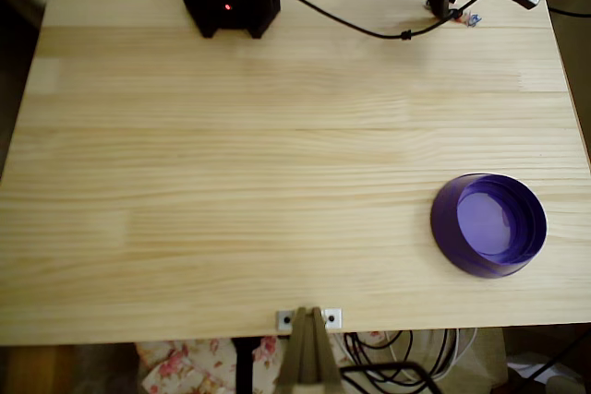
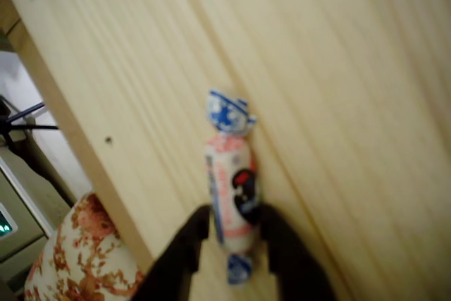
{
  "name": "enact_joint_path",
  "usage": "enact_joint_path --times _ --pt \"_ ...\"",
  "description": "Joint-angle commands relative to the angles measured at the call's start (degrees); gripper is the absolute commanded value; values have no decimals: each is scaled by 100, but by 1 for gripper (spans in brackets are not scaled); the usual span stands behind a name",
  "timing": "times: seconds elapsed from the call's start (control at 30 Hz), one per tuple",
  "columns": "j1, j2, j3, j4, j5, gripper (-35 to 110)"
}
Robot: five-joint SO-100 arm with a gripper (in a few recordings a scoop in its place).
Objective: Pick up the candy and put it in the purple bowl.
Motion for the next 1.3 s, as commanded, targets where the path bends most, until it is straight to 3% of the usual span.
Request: enact_joint_path --times 0.0,0.13,0.33,0.6,0.87,1.27 --pt "-79 466 202 -545 -53 12" --pt "-79 536 352 -800 -62 11" --pt "-79 466 255 -712 -79 0" --pt "-97 589 360 -817 -202 0" --pt "-53 1187 79 26 -369 -1" --pt "1230 1740 -694 220 -1028 -1"
